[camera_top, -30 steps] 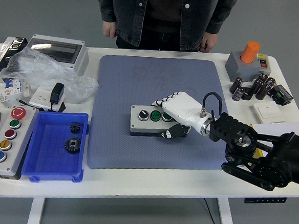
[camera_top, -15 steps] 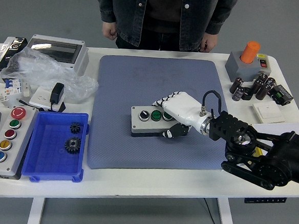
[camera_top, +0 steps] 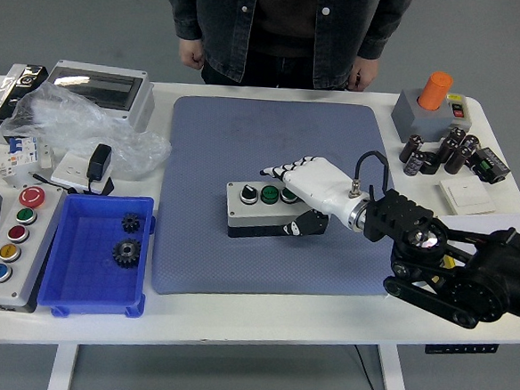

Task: Pick up the button,place it on the desk,press the button,press the button

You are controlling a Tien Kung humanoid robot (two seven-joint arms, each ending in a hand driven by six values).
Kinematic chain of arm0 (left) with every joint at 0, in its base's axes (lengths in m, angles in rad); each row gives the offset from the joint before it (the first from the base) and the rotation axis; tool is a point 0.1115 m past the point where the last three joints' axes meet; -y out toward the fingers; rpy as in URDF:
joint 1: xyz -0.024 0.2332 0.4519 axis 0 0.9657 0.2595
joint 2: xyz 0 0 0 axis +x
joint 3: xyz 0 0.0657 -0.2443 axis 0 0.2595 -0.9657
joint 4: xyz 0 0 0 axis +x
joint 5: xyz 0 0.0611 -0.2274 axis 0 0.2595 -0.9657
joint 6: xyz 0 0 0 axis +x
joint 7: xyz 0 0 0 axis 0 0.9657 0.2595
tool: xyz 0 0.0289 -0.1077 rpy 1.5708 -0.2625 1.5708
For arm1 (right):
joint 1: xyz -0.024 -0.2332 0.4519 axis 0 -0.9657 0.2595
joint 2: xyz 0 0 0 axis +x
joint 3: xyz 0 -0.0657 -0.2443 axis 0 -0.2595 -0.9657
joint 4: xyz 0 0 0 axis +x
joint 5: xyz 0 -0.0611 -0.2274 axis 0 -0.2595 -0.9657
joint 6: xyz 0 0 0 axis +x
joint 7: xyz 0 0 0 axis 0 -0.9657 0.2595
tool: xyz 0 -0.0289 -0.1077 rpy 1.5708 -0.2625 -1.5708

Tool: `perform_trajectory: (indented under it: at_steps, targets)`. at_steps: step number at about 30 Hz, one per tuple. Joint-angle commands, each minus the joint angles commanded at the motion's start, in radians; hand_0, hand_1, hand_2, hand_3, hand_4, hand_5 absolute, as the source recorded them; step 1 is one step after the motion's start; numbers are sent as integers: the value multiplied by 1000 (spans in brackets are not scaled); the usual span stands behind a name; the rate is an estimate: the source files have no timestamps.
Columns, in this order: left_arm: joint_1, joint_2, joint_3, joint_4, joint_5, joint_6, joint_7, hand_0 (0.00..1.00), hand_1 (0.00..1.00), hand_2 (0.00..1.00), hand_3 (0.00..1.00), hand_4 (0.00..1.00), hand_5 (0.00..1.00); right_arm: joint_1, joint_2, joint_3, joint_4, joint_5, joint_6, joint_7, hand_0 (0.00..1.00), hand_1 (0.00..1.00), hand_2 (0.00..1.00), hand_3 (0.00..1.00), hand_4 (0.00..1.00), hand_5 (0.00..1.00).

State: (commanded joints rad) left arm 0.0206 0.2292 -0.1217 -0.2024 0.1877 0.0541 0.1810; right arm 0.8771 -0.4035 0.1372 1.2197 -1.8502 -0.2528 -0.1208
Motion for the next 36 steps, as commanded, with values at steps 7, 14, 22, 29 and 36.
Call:
perform_trajectory:
  at_steps: [7, 14, 22, 29, 36]
  targets:
    - [4, -2, 4, 0, -4, -1, 0, 667, 684, 618, 638, 604, 408, -12, -72, 82, 136, 7, 66, -22, 791, 776, 840, 927, 998, 465]
    - [5, -2, 3, 0, -4, -1, -1, 667, 682, 617, 636, 600, 405, -80, -183, 205, 303, 65, 130, -69, 800, 779, 856, 961, 998, 538]
    - [9, -5, -3, 1, -3, 1, -2, 666, 682, 615, 636, 598, 402, -207, -247, 374, 451, -47, 54, -187, 812, 780, 877, 998, 998, 584]
    - [8, -5, -7, 1, 0, 2, -3, 667, 683, 614, 635, 595, 400, -231, -254, 373, 473, -190, 87, -257, 701, 637, 495, 763, 545, 256]
    - [7, -6, -8, 2, 0, 2, -2, 667, 682, 614, 634, 596, 402, -221, -266, 323, 487, -205, 180, -302, 620, 501, 267, 755, 351, 15]
